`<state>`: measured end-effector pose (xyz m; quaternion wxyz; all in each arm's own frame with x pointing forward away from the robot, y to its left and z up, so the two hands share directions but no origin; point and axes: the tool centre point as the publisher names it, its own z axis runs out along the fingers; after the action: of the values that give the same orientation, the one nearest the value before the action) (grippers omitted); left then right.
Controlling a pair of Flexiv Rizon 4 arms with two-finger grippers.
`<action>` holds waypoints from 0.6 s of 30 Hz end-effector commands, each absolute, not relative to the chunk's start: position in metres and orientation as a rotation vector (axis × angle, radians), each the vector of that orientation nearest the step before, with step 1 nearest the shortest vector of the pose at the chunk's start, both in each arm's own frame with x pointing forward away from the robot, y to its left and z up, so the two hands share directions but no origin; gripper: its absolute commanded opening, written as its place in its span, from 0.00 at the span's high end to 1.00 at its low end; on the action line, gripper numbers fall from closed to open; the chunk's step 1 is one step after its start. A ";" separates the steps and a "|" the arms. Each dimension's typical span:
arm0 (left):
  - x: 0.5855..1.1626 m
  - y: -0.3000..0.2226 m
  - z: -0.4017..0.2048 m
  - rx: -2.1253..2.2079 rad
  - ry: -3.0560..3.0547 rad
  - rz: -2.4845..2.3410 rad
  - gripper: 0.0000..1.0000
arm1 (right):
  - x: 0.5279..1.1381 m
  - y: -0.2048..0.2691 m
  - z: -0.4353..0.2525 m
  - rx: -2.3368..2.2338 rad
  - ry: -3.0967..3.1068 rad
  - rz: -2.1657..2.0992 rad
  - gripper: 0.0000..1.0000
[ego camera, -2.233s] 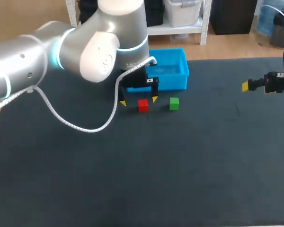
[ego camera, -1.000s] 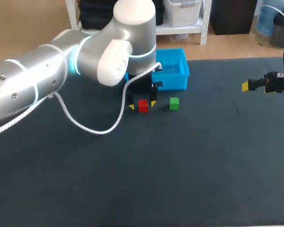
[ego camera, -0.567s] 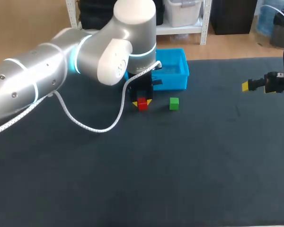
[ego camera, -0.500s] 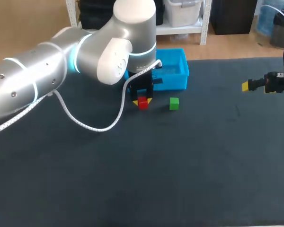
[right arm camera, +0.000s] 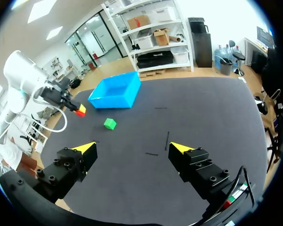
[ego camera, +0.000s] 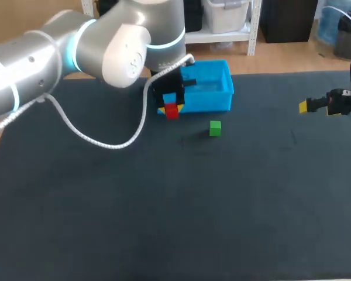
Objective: Use the left arm to pick the red cube and place it into the blue plastic box first, then use the right arm to grasp the green cube and put it into the same blue plastic box after the first action is fully finished.
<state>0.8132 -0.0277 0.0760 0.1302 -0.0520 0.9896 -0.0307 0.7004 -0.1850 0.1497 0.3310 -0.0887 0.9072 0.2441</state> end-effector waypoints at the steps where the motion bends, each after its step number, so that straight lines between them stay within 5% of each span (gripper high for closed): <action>1: 0.798 -0.016 0.104 -0.138 2.833 -0.145 1.00 | 0.700 -0.185 0.150 -0.232 2.373 0.638 0.00; 18: 0.786 -0.022 0.139 -0.054 2.747 -0.200 1.00 | 0.700 -0.185 0.150 -0.232 2.373 0.638 0.00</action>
<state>0.7872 -0.0211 0.1424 0.1857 -0.0188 0.9800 -0.0694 0.7004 -0.1850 0.1497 0.3310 -0.0887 0.9072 0.2442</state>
